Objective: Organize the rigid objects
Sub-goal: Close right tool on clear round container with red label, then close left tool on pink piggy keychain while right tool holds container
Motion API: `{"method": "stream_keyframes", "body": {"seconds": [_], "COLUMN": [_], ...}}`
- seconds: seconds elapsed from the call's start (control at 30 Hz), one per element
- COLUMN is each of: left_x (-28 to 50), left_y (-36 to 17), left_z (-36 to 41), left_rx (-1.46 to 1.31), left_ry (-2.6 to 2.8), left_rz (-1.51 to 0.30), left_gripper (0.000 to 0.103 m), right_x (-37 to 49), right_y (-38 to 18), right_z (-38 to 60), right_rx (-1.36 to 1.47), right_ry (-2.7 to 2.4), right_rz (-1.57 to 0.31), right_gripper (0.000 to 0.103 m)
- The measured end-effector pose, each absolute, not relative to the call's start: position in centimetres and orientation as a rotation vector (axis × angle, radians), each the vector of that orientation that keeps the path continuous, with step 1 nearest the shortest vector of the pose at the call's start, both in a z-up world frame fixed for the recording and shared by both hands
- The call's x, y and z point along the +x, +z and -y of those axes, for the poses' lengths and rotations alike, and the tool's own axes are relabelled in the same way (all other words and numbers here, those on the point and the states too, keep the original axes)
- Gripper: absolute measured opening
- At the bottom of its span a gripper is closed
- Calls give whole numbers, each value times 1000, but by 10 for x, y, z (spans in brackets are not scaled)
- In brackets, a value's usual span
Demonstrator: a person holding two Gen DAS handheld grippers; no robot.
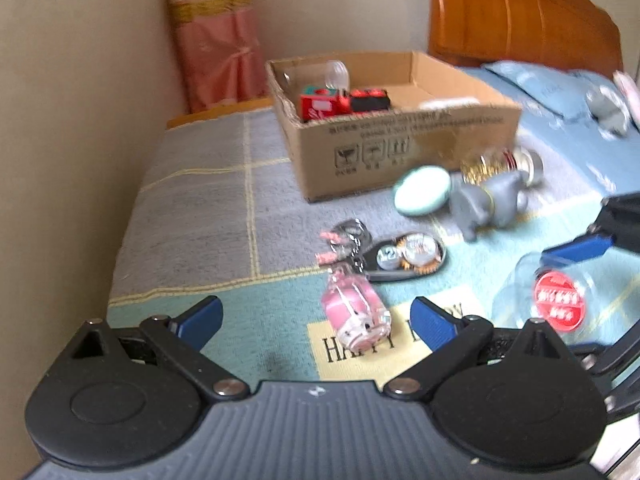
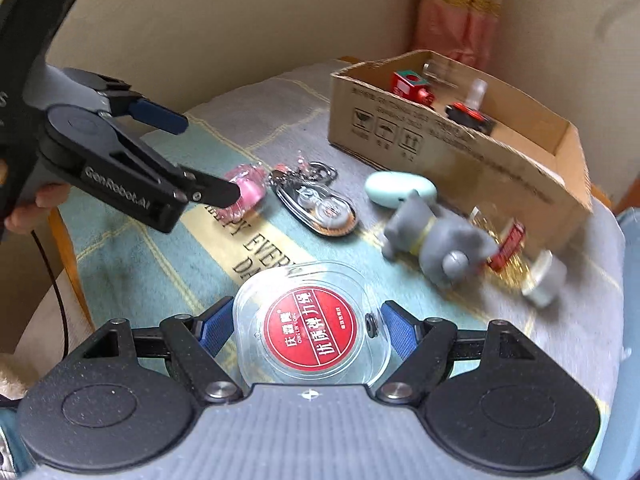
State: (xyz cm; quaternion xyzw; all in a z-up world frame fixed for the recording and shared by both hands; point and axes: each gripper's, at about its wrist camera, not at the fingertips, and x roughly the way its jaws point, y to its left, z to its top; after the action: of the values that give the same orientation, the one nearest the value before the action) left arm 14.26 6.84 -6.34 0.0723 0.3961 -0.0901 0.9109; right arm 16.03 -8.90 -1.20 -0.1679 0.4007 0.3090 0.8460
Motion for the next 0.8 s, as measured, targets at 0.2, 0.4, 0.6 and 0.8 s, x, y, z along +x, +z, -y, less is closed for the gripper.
{"method": "stream_keyframes", "body": {"seconds": [0.2,0.4,0.6,0.8], "left_x": [139,139,154,173], "left_y": [-73,-81,-82,-85], "left_z": [-73,-79,-79,-72], "left_rx": [197,275,310,296], "left_ry": [-208,-208,-227,-303], "left_rz": [-855,-870,-838,-804], "left_gripper": [100,100,99,92], "right_x": [152,152,151,154], "right_y": [-10,-5,-5,-7], "right_z": [100,108,113,118], "right_rx": [-316,-283,-240,-211], "right_ry": [650,655,644,642], "right_rz": [-826,-806,-800,-811], "right_gripper": [89,95,95,95]}}
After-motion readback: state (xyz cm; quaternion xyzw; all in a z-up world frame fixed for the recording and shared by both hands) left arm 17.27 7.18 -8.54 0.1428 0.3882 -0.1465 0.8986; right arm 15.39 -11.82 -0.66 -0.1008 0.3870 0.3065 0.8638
